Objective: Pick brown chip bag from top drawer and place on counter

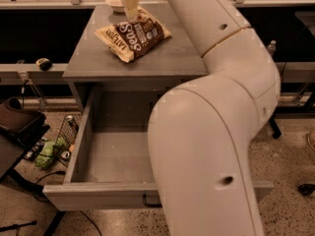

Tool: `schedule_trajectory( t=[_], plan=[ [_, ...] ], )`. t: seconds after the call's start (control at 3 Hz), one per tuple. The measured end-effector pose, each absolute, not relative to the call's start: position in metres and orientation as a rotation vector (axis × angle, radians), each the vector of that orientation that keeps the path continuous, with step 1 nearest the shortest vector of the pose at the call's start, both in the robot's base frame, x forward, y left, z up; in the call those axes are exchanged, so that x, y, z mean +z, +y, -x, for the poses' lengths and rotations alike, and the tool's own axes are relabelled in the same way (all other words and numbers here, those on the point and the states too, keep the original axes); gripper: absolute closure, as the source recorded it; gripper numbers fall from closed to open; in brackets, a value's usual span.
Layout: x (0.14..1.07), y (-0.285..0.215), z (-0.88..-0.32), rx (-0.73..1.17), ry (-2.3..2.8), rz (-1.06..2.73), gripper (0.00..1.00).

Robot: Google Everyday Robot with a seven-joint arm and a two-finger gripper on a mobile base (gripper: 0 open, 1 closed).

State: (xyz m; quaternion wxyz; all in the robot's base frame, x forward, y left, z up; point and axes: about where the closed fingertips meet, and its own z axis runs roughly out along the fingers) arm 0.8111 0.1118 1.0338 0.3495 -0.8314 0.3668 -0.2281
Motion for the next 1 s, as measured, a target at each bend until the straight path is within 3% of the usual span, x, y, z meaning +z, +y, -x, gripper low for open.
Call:
schedule_trajectory(
  t=[0.67,1.0],
  plan=[
    [1.190,0.011,-0.717,-1.030,1.149,1.860,0.00],
    [1.230,-0.082,-0.649,-1.230,1.307,1.677,0.00]
  ],
)
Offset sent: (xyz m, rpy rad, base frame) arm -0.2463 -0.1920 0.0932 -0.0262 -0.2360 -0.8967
